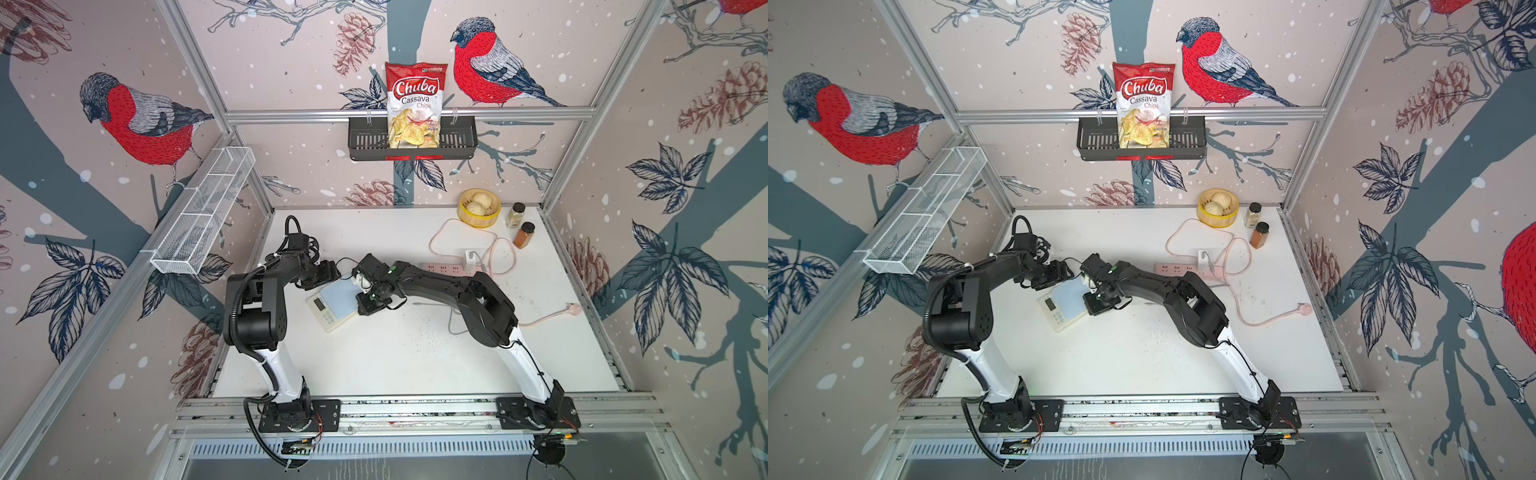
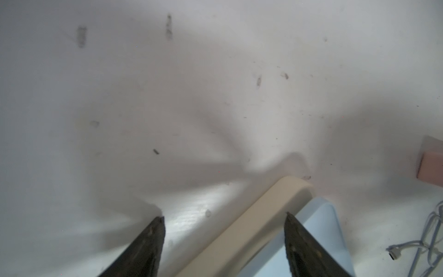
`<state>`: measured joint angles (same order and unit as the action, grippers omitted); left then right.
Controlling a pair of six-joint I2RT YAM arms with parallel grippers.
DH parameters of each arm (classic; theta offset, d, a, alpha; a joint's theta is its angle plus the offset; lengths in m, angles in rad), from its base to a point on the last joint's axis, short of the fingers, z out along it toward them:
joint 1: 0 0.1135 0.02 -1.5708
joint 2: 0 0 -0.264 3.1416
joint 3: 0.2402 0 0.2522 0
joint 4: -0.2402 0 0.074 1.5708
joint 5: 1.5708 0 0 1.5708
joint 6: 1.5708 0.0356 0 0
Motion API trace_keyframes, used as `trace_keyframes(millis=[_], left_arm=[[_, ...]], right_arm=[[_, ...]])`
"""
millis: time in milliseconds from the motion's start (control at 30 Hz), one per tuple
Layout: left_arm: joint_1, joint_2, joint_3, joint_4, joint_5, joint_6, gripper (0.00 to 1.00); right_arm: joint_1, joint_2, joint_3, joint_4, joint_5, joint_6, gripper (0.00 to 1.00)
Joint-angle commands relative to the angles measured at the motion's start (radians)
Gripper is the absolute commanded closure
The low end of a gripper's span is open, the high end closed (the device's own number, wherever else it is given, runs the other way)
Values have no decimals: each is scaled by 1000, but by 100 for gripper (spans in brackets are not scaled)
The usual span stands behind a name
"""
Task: Charge the electronic scale
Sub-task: Adjust the electronic scale at the center of the board.
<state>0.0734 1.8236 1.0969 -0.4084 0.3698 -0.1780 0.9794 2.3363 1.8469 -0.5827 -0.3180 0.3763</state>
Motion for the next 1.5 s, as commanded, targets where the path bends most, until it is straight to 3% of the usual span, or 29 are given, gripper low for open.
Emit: trace_keyframes(millis=[0, 133, 300, 367, 600, 933, 1067, 1200, 1267, 1400, 1467], left_arm=[[-1, -22, -59, -119, 77, -37, 23], [-6, -112, -203, 47, 228, -191, 24], [-43, -189, -236, 62, 204, -199, 25], [-43, -218, -249, 51, 188, -193, 25], [-83, -373, -418, 204, 228, -348, 27], [-232, -699, -632, 159, 85, -518, 36], [-394, -806, -689, 181, 15, -646, 47], [-559, -789, -725, 318, -48, -781, 62], [-622, -728, -734, 404, -68, -831, 65], [-643, -611, -750, 554, -76, -894, 69], [-643, -572, -713, 533, -107, -875, 70]], right_arm=[[-88, -11, -24, 95, 6, 111, 73], [-197, -38, -40, 105, -6, 143, 70], [-271, -149, -126, 89, 13, 150, 56], [-271, -219, -209, 107, 22, 157, 48], [-226, -281, -362, 179, -15, 153, 41], [-288, -233, -143, -10, 13, 30, 41], [-307, -181, 2, -57, 36, -17, 42], [-318, -41, 204, -152, 30, -24, 44], [-312, -5, 244, -148, 30, -29, 45], [-306, 24, 204, -108, 27, -35, 51], [-300, 30, 171, -105, 19, -40, 53]])
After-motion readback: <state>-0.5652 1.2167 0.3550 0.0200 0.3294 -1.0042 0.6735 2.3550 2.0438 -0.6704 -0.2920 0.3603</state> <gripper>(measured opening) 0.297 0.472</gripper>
